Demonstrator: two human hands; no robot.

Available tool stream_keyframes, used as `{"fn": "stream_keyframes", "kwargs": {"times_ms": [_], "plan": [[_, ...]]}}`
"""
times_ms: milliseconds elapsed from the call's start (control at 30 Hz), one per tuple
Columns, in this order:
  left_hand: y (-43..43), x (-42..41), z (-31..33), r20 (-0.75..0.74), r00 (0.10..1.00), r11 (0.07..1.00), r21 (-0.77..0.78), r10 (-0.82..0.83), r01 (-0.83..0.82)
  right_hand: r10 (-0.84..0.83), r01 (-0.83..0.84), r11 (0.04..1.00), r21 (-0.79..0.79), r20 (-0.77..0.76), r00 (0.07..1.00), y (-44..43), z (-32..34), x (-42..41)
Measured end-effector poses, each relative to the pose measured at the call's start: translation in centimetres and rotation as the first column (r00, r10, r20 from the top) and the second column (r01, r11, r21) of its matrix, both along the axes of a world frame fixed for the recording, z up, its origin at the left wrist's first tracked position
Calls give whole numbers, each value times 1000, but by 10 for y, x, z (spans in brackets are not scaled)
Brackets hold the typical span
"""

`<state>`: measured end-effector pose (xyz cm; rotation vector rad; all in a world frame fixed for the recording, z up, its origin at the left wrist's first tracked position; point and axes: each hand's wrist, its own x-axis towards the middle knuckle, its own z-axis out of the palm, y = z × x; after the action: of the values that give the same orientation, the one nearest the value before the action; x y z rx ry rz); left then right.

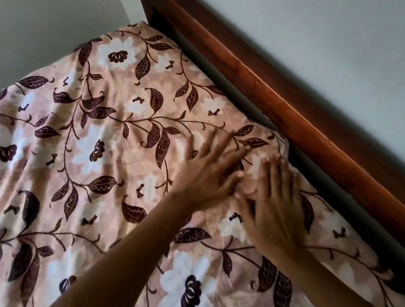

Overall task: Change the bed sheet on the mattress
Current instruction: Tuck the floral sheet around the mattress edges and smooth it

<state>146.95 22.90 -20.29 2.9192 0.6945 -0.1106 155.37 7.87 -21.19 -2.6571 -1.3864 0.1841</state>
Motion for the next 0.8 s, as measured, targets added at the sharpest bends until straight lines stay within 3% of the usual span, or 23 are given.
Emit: {"fn": "stream_keyframes", "kwargs": {"times_ms": [100,267,467,800], "plan": [[12,7,-8,21,992,992,29,121,-121,-37,38,999,-38,17,999,-7,1,-3],[13,26,-9,-35,948,948,44,318,-316,-147,152,985,-84,60,987,-90,-3,2],[-109,27,-5,7,996,996,-15,-85,85,-259,266,955,-129,73,963,-181,-4,-4],[-254,10,-2,-48,994,995,-31,-95,94,-367,366,927,-80,-2,930,-324,0,-31]]}}
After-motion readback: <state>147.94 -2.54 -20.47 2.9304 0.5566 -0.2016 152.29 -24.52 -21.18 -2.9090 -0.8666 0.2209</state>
